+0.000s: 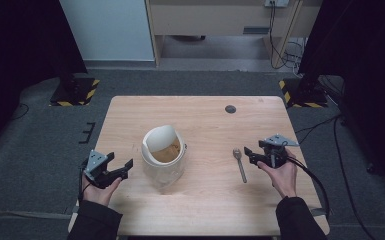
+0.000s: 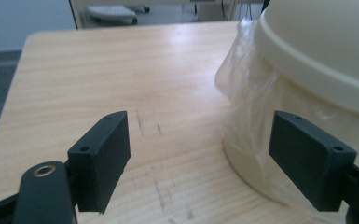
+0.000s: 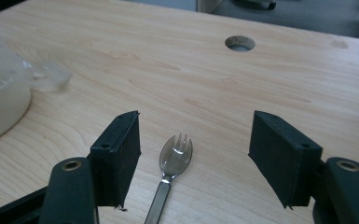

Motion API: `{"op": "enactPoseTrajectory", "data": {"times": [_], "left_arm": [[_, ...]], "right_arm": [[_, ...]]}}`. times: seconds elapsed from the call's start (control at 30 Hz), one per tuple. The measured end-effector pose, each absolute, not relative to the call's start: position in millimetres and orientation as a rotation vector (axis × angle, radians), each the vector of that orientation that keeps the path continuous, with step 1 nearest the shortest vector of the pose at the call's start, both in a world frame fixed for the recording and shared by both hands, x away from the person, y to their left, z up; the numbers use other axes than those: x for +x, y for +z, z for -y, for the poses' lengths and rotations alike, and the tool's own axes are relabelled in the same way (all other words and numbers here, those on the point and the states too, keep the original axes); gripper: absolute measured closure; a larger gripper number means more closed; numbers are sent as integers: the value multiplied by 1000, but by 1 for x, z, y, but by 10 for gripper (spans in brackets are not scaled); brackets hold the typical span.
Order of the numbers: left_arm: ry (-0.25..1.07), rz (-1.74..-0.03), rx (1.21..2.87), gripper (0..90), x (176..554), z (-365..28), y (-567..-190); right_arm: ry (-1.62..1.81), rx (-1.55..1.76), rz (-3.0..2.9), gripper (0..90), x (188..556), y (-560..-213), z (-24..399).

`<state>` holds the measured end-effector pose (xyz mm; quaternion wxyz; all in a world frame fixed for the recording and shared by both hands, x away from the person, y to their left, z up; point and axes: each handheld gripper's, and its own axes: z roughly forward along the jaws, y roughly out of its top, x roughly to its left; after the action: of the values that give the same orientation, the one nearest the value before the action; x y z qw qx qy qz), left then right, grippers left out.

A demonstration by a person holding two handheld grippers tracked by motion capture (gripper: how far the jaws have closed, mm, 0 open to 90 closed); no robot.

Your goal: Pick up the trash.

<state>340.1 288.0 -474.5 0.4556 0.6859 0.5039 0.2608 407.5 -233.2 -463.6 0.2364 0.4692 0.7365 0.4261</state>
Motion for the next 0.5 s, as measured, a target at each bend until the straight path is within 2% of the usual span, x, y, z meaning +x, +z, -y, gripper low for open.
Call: {"op": "enactPoseTrajectory", "data": {"times": [0.17, 0.4, 0.5], "left_arm": [[619, -1251, 1726, 198, 345, -287, -480], [610, -1247, 1737, 195, 350, -286, -482], [610, -1250, 1734, 196, 351, -287, -482]], "right_arm": [[1133, 1313, -2066, 374, 411, -475, 225], [1064, 1344, -2152, 484, 412, -500, 208], [1036, 1349, -2174, 503, 412, -505, 205]]}}
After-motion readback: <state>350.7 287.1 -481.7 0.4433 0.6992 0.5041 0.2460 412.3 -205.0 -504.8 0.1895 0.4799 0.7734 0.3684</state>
